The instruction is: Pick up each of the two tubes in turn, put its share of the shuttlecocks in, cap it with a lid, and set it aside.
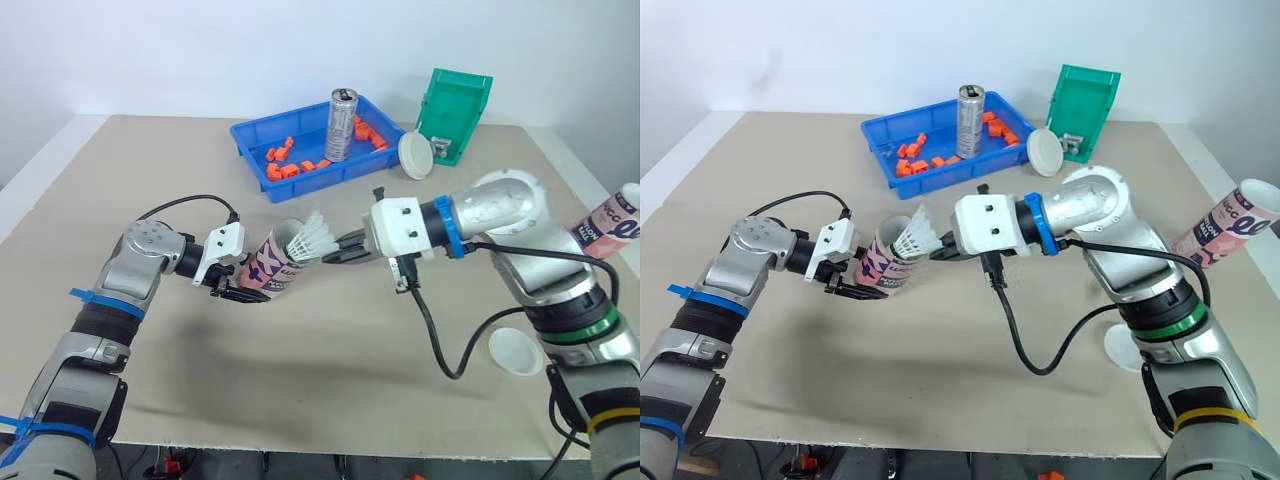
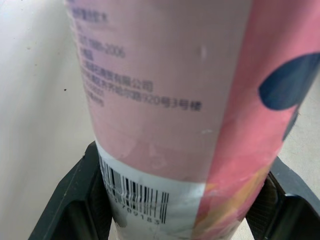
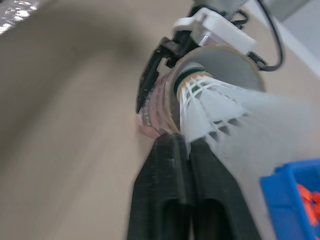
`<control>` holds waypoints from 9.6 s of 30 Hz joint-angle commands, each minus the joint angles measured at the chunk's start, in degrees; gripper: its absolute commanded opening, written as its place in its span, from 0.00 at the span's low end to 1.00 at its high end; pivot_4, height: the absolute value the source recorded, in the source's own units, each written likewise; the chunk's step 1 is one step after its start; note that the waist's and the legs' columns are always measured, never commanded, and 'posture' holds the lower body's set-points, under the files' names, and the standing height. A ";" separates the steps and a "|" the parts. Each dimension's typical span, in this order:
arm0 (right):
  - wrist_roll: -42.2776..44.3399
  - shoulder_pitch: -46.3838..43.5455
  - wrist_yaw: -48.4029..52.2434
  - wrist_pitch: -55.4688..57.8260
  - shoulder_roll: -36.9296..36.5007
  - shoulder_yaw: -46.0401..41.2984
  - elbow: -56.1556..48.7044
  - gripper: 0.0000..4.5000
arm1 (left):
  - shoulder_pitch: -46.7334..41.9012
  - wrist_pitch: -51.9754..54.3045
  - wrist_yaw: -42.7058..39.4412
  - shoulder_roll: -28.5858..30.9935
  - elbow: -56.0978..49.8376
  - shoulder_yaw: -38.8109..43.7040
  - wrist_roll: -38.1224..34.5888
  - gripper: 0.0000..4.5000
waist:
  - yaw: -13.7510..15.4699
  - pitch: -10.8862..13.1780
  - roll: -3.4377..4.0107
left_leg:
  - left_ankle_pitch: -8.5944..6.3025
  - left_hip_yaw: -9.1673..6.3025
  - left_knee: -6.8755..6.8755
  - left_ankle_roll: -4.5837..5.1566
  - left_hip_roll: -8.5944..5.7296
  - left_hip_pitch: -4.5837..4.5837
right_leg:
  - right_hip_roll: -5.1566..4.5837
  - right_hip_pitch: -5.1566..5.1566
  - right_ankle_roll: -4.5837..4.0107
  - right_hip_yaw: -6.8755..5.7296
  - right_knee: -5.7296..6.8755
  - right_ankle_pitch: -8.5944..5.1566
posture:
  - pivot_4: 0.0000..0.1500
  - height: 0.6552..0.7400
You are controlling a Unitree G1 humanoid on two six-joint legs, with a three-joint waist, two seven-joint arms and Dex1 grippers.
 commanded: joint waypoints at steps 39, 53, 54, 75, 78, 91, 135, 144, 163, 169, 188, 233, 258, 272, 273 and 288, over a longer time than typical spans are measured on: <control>-5.50 21.21 -39.74 -3.99 2.60 -30.23 38.89 0.73 | 1.67 2.09 1.37 1.50 -3.51 0.72 -0.77 0.66 | -0.20 -0.03 -0.11 | 0.01 0.08 -0.09 0.02 -0.02 0.10 | 0.04 0.06 -0.02 0.12 0.03 -0.01 | 1.00 1.00; -7.97 9.57 -36.87 -10.03 5.42 -25.69 54.14 0.61 | 2.44 2.84 2.02 2.09 -4.82 0.93 -1.17 0.66 | -0.63 -0.02 -0.10 | 0.01 0.06 -0.10 0.02 -0.02 0.11 | 0.07 0.07 -0.04 0.14 0.03 0.00 | 1.00 1.00; -8.10 8.85 -36.78 -10.60 5.63 -25.56 55.27 0.53 | 2.42 2.92 2.05 2.13 -4.91 0.93 -1.21 0.66 | -0.64 -0.02 -0.10 | 0.01 0.06 -0.10 0.02 -0.01 0.11 | 0.07 0.07 -0.04 0.14 0.03 0.00 | 1.00 1.00; 6.24 7.60 -8.57 2.04 -2.95 -14.90 -1.51 0.02 | 2.93 3.38 2.20 1.73 -5.81 0.30 -1.43 0.66 | -1.12 0.28 0.47 | 0.01 -0.09 -0.17 0.02 0.09 0.12 | 0.20 0.07 -0.03 0.03 0.05 -0.06 | 1.00 1.00; 6.15 3.90 -3.49 1.45 -3.19 -11.29 -3.64 0.02 | 2.88 3.29 2.26 1.30 -5.83 0.09 -1.42 0.66 | -1.00 0.31 0.42 | 0.02 -0.08 -0.04 0.01 0.06 0.09 | 0.13 0.12 -0.01 0.00 0.04 -0.03 | 1.00 1.00; -3.50 -7.28 2.10 -8.13 4.75 -0.37 3.64 0.30 | 3.88 4.09 2.93 1.24 -7.36 0.48 -1.82 0.66 | -0.92 0.31 0.41 | 0.02 -0.03 -0.06 0.01 0.04 0.05 | 0.05 0.04 -0.06 -0.02 0.06 -0.03 | 1.00 1.00; -18.27 -23.91 8.88 -27.28 27.89 9.94 41.24 0.01 | 2.51 3.80 3.56 1.66 -5.71 1.32 -1.87 0.66 | -1.77 0.30 0.40 | 0.23 -0.11 -0.14 -0.05 0.31 0.39 | 0.31 0.10 -0.41 -0.21 0.21 0.26 | 1.00 1.00; 3.50 -24.63 16.51 -14.99 14.00 4.61 31.14 0.01 | 2.53 3.79 3.87 1.64 -5.62 1.57 -2.08 0.66 | -1.52 0.34 0.38 | 0.37 -0.38 -0.23 -0.31 0.08 0.02 | 0.15 -0.01 -0.44 -0.25 0.17 0.23 | 1.00 1.00; 7.77 3.27 16.01 3.49 -22.52 -8.89 11.32 0.68 | 7.93 15.70 10.09 -5.94 -19.27 4.90 -14.53 0.66 | -1.44 0.42 0.31 | 0.36 -0.33 -0.41 -0.31 -0.03 -0.05 | 0.00 -0.08 -0.15 -0.26 0.06 -0.06 | 1.00 1.00; 4.88 9.25 16.51 -4.01 -32.77 -3.50 17.24 0.77 | 12.53 12.40 16.00 -12.20 -20.39 1.18 -11.62 0.66 | -1.48 0.42 0.30 | 0.36 -0.09 -0.35 -0.31 -0.03 0.06 | -0.05 -0.06 -0.08 -0.10 0.05 0.00 | 1.00 1.00; 4.09 14.98 16.51 -6.09 -39.48 4.58 24.90 0.77 | 25.04 12.86 25.31 -13.01 -28.92 -1.46 -9.64 0.66 | -1.66 0.41 0.32 | 0.37 0.19 -0.34 -0.31 0.01 0.28 | -0.07 0.00 -0.04 0.13 0.03 0.10 | 1.00 1.00; 9.86 -4.68 16.51 8.11 -23.11 -1.94 14.92 0.01 | 18.80 11.46 22.44 -12.93 -20.01 -4.81 -6.57 0.66 | -1.76 0.37 0.40 | 0.58 0.22 -0.10 -0.40 -0.03 0.38 | -0.06 0.14 -0.12 0.23 0.04 0.38 | 1.00 1.00; 8.86 -26.21 16.51 -2.51 -1.90 9.53 21.29 0.01 | 11.38 7.96 13.99 -10.97 -12.72 -8.42 -3.59 0.66 | -1.29 0.37 0.37 | 0.54 0.04 -0.23 -0.45 0.04 0.12 | -0.02 0.03 -0.01 -0.04 -0.01 0.32 | 1.00 1.00; 7.24 -24.19 16.51 -3.70 -0.12 11.06 18.88 0.01 | 11.81 8.32 15.10 -11.86 -12.84 -7.35 -4.30 0.66 | -1.25 0.37 0.36 | 0.55 0.03 -0.21 -0.45 0.04 0.13 | -0.03 0.05 0.01 -0.04 -0.01 0.34 | 1.00 1.00; 6.79 -24.10 16.51 -3.98 0.25 10.87 19.10 0.01 | 11.82 8.30 15.19 -11.91 -12.77 -7.31 -4.29 0.66 | -1.25 0.36 0.36 | 0.55 0.03 -0.21 -0.45 0.04 0.13 | -0.03 0.05 0.01 -0.04 -0.01 0.34 | 1.00 1.00; 3.69 -22.42 16.51 -11.71 -3.67 15.14 16.06 0.01 | 11.76 8.85 15.88 -11.44 -13.03 -6.17 -4.77 0.66 | -1.14 0.37 0.36 | 0.55 0.03 -0.21 -0.45 0.03 0.13 | -0.04 0.06 0.01 -0.04 -0.01 0.34 | 1.00 1.00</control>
